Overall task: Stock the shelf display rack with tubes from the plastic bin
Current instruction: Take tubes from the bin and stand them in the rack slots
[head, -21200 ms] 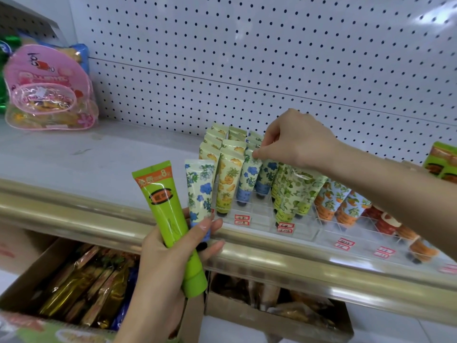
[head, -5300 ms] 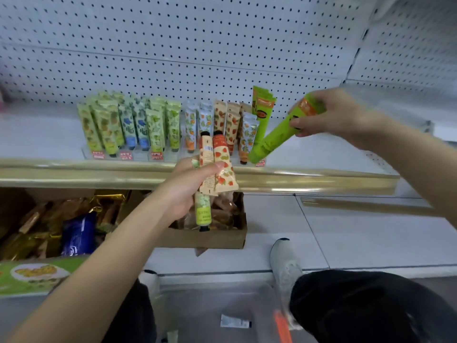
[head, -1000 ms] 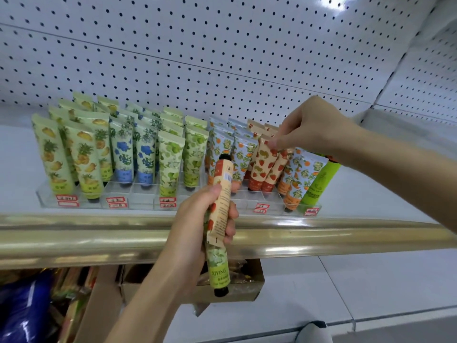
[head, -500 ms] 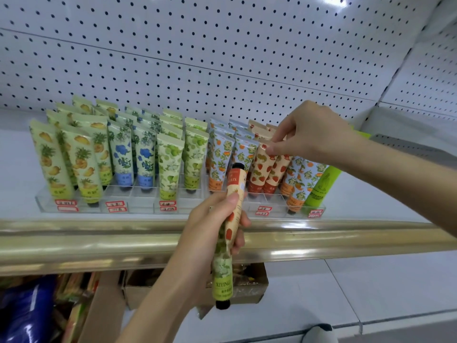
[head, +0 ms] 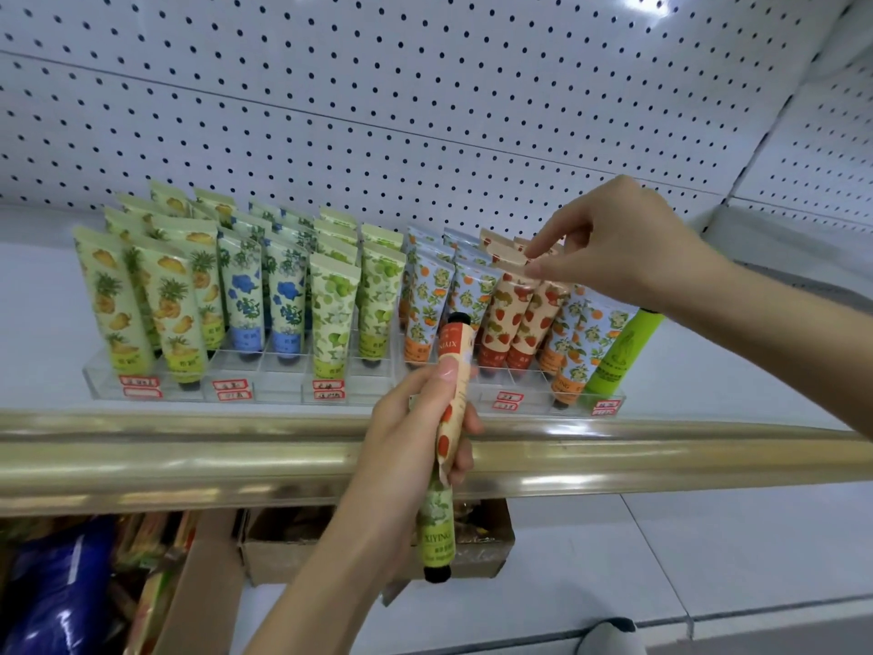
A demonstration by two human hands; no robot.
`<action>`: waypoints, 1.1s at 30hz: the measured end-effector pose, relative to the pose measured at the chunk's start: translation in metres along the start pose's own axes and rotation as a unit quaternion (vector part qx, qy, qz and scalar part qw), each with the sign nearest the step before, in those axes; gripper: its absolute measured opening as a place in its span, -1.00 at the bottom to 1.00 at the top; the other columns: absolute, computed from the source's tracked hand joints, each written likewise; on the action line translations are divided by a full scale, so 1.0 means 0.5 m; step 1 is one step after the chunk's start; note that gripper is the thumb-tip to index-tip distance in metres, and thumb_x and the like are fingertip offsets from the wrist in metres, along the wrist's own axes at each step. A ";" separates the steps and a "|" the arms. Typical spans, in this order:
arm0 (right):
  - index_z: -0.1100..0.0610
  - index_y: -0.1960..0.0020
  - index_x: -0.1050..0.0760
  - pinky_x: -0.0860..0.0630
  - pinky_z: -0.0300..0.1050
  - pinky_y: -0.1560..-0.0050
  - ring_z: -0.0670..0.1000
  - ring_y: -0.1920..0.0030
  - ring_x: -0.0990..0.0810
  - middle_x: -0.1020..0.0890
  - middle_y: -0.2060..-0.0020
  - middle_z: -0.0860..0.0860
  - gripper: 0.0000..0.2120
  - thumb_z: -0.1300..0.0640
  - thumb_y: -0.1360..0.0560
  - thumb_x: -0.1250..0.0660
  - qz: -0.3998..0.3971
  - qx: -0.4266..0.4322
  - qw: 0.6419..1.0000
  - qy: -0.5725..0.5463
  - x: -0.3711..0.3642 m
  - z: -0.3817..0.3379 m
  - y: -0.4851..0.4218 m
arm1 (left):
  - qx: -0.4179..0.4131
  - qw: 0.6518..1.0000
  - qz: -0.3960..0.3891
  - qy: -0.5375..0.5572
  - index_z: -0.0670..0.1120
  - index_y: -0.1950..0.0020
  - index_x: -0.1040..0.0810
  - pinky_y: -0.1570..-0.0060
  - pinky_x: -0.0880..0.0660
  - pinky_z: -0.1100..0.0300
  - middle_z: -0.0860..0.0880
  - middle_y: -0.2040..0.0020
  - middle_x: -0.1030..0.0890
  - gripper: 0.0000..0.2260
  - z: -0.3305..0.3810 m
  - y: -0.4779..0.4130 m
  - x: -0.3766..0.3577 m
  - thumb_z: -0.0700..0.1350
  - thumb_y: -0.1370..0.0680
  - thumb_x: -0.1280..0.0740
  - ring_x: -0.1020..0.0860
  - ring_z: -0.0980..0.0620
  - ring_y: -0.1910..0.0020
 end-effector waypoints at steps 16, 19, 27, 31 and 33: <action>0.05 0.25 -0.66 -0.25 -0.39 0.44 -0.21 0.49 -0.39 -0.55 0.47 -0.10 -0.81 -0.06 -0.26 -0.50 -0.088 -0.033 0.953 -0.288 -0.075 -0.033 0.225 | -0.019 0.998 0.064 -0.006 -0.02 -0.08 -0.50 0.15 -0.63 0.03 -0.07 0.14 -0.71 -0.69 -0.017 0.040 -0.013 0.06 -0.40 -0.38 -0.70 -0.05 0.19; 0.08 0.26 -0.65 -0.29 -0.41 0.43 -0.22 0.47 -0.44 -0.58 0.47 -0.11 -0.84 -0.01 -0.29 -0.53 -0.091 -0.042 0.954 -0.282 -0.089 -0.039 0.241 | -0.040 0.996 0.080 -0.025 -0.07 -0.10 -0.49 0.07 -0.62 -0.04 -0.09 0.06 -0.70 -0.61 -0.021 0.050 -0.012 0.09 -0.36 -0.38 -0.69 -0.07 0.10; 0.00 0.35 -0.59 -0.38 -0.41 0.38 -0.18 0.37 -0.53 -0.61 0.45 -0.08 -0.81 -0.10 -0.27 -0.48 -0.060 -0.031 0.980 -0.185 -0.094 -0.060 0.273 | -0.051 0.995 0.080 0.016 -0.12 -0.12 -0.47 0.08 -0.61 -0.01 -0.09 0.08 -0.71 -0.57 -0.014 0.064 -0.007 0.07 -0.33 -0.38 -0.69 -0.08 0.09; 0.04 0.33 -0.58 -0.44 -0.30 0.39 -0.15 0.39 -0.51 -0.56 0.48 -0.07 -0.82 0.02 -0.41 -0.45 -0.058 -0.025 0.983 -0.175 -0.092 -0.053 0.269 | -0.056 0.995 0.070 0.041 -0.14 -0.14 -0.46 0.24 -0.63 0.09 -0.14 0.07 -0.71 -0.57 -0.001 0.069 0.000 0.03 -0.34 -0.37 -0.70 -0.09 0.12; 0.09 0.31 -0.60 -0.49 -0.10 0.34 -0.13 0.42 -0.49 -0.59 0.44 0.01 -0.84 0.06 -0.41 -0.45 -0.077 -0.040 0.973 -0.214 -0.082 -0.041 0.263 | -0.063 0.994 0.065 0.055 -0.14 -0.15 -0.45 0.29 -0.62 0.15 -0.14 0.08 -0.71 -0.58 0.009 0.070 0.009 0.01 -0.36 -0.37 -0.70 -0.08 0.14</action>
Point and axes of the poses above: each hand's wrist, its own y-axis away from the middle knuckle, its own x-axis out of the back of the hand, z = x × y, the point moved 2 cm from there along -y, towards the middle knuckle
